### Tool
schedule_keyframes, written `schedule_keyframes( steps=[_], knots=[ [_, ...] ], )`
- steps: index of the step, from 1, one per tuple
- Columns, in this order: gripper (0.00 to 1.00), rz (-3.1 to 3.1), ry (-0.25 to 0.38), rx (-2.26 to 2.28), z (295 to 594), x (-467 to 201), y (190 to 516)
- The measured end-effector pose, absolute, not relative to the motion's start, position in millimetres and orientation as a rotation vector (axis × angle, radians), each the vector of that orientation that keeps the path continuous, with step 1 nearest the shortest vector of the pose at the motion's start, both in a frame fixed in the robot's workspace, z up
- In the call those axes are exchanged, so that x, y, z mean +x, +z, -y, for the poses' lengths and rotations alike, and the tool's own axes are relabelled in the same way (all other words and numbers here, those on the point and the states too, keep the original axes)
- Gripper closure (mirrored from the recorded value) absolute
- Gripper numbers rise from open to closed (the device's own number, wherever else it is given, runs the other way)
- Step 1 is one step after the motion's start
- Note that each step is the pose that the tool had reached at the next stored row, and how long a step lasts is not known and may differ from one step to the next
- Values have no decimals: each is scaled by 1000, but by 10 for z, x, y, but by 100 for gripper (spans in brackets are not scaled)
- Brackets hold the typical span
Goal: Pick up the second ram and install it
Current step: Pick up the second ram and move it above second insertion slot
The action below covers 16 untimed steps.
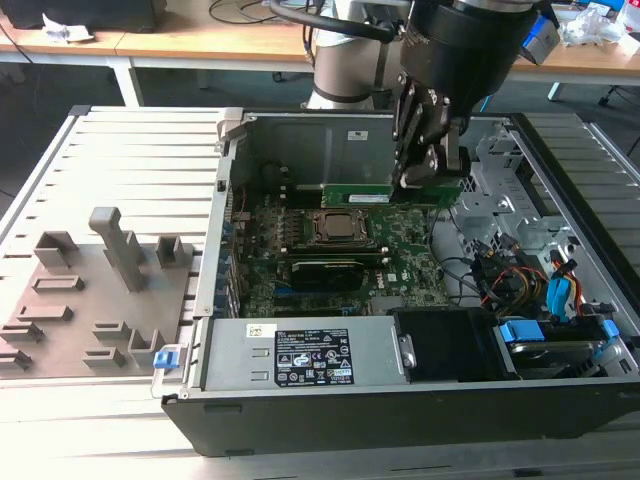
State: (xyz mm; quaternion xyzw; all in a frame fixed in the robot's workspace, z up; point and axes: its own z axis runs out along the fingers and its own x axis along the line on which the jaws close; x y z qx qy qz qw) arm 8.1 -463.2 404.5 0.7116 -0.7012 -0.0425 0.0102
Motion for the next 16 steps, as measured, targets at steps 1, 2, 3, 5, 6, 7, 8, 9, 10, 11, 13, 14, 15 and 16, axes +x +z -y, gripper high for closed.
schedule_keyframes(
  steps=[1, 2, 3, 5, 6, 7, 8, 9, 10, 11, 13, 14, 15, 16],
  knots=[
    [86, 2193, -143, 2226, 4609, 87, 4041],
    [86, 2197, -155, 2231, 4579, 92, 4035],
    [86, 2198, -159, 2233, 4550, 95, 4024],
    [86, 2197, -162, 2232, 4445, 114, 3964],
    [86, 2197, -163, 2231, 4405, 125, 3942],
    [86, 2196, -165, 2230, 4360, 140, 3909],
    [86, 2195, -167, 2229, 4324, 155, 3882],
    [86, 2194, -168, 2228, 4299, 166, 3864],
    [86, 2194, -169, 2228, 4283, 173, 3852],
    [86, 2193, -170, 2227, 4259, 187, 3833],
    [86, 2192, -172, 2226, 4221, 213, 3799],
    [86, 2192, -174, 2225, 4203, 229, 3777],
    [86, 2191, -175, 2225, 4192, 241, 3759],
    [86, 2190, -177, 2223, 4168, 266, 3719]
  ],
)
